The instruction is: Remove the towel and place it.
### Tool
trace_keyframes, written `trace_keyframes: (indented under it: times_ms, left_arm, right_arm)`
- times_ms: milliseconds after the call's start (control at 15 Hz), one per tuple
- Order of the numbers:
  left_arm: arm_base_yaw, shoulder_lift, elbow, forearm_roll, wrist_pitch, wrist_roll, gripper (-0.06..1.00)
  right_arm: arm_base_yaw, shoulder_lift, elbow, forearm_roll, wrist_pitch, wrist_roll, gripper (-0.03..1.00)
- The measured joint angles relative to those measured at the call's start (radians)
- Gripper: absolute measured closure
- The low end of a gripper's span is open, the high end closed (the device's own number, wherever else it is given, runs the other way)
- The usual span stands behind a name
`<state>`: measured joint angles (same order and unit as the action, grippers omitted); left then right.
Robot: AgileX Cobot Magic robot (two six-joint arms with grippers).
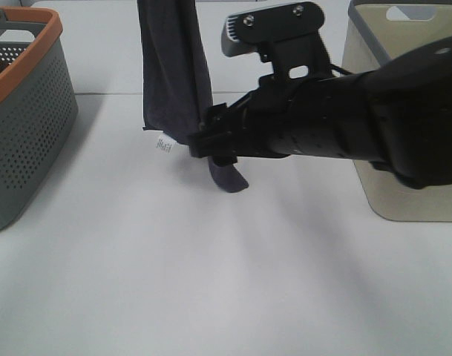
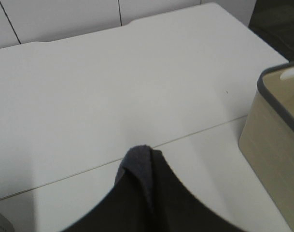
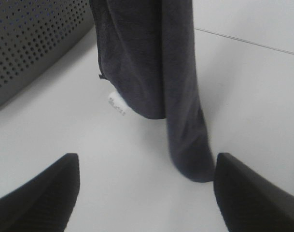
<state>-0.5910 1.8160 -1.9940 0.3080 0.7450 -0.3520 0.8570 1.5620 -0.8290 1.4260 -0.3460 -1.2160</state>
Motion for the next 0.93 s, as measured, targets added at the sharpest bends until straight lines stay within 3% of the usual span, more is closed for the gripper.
trace_keyframes:
  times_ms: [200,400,533,933]
  left_arm:
    - [-0.006,0.035,0.000,0.027,-0.043,-0.105,0.94]
    - [-0.024,0.070,0.004,0.060,-0.106,-0.194,0.94]
    - [-0.035,0.082,0.004,0.100,-0.175,-0.258,0.94]
    - [-0.046,0.105,0.004,0.123,-0.254,-0.271,0.94]
  right_arm:
    - [0.056,0.160,-0.128,-0.102,-0.067,0.182,0.21]
    - [0.062,0.303,-0.237,-0.122,-0.149,0.317,0.21]
    - [0.062,0.367,-0.306,-0.122,-0.178,0.355,0.21]
    - [0.062,0.527,-0.461,-0.086,-0.330,0.447,0.21]
